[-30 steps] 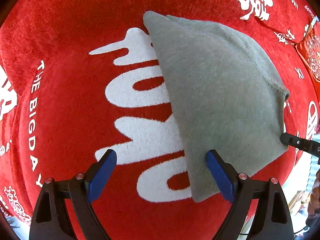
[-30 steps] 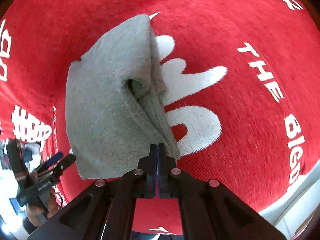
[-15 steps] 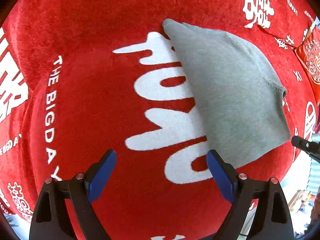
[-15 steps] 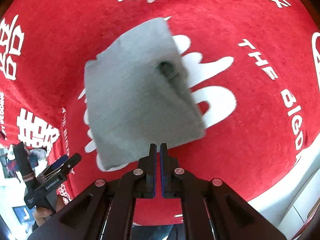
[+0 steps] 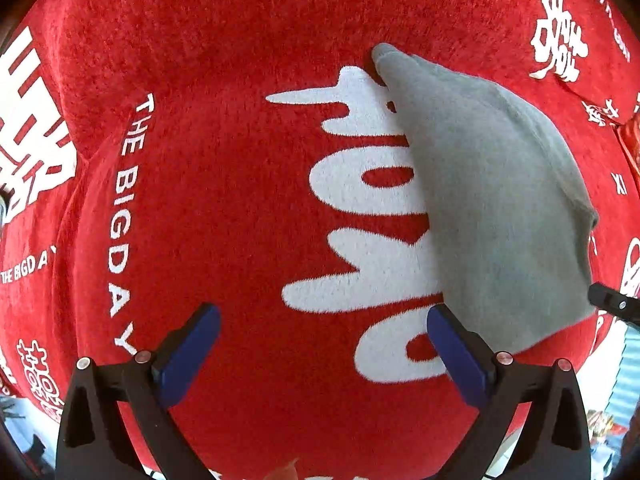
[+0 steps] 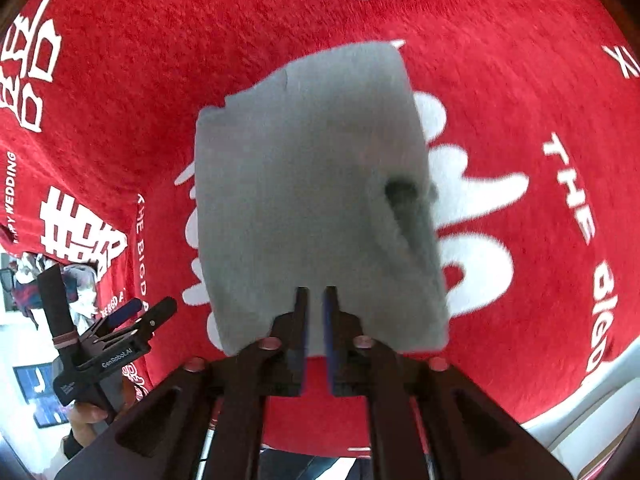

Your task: Fold small clothes

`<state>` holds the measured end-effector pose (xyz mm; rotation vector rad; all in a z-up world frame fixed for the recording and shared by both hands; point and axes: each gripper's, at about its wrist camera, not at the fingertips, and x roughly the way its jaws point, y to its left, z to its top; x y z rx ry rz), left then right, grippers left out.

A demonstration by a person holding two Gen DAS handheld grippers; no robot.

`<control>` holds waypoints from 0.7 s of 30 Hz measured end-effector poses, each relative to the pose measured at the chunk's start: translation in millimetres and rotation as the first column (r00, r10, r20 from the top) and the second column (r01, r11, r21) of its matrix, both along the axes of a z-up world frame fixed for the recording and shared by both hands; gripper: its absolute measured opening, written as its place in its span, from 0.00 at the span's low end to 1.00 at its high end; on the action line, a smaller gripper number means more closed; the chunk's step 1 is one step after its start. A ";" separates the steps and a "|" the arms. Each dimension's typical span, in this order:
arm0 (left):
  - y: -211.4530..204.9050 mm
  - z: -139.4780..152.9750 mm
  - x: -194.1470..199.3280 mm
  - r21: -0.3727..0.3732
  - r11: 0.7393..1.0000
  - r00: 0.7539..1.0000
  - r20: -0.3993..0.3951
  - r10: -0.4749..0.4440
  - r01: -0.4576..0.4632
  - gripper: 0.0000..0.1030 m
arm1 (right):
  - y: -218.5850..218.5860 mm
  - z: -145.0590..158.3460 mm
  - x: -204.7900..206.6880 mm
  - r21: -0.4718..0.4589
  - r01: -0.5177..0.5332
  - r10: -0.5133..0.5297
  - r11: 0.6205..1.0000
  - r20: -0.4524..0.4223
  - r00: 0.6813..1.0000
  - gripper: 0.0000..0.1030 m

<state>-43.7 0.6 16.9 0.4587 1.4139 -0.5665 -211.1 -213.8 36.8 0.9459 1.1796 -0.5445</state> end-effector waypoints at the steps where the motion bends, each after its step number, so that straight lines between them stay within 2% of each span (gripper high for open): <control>1: -3.9 0.4 0.2 0.004 1.000 1.000 0.006 0.000 0.000 1.00 | -5.6 1.7 0.5 -0.004 -0.006 0.006 1.000 -0.002 1.000 0.49; 2: -9.6 0.1 0.0 0.010 1.000 1.000 0.012 0.002 -0.002 1.00 | -12.8 4.3 0.7 -0.013 -0.013 0.013 1.000 -0.002 1.000 0.58; 3: -13.3 0.4 0.2 0.012 1.000 1.000 0.015 0.002 -0.002 1.00 | -18.4 6.5 1.2 -0.021 -0.021 0.021 1.000 0.002 1.000 0.63; 8: -38.6 -1.7 2.5 0.036 0.999 1.000 0.026 0.006 -0.007 1.00 | -53.2 7.2 5.1 -0.020 -0.059 0.059 0.998 -0.009 0.998 0.63; 15: -70.2 -6.8 4.2 0.051 0.998 0.999 -0.003 0.037 -0.037 1.00 | -96.7 -1.9 5.5 0.002 -0.066 0.066 0.998 -0.022 0.998 0.63; 18: -79.4 -9.3 4.4 0.068 0.996 0.999 0.001 0.052 -0.052 1.00 | -110.8 -9.1 4.6 0.021 -0.059 0.059 0.998 -0.026 0.998 0.63; 21: -83.3 -14.3 11.2 0.055 0.995 0.996 -0.028 0.087 -0.086 1.00 | -126.0 -18.0 2.9 0.053 -0.036 0.037 0.998 -0.016 0.999 0.63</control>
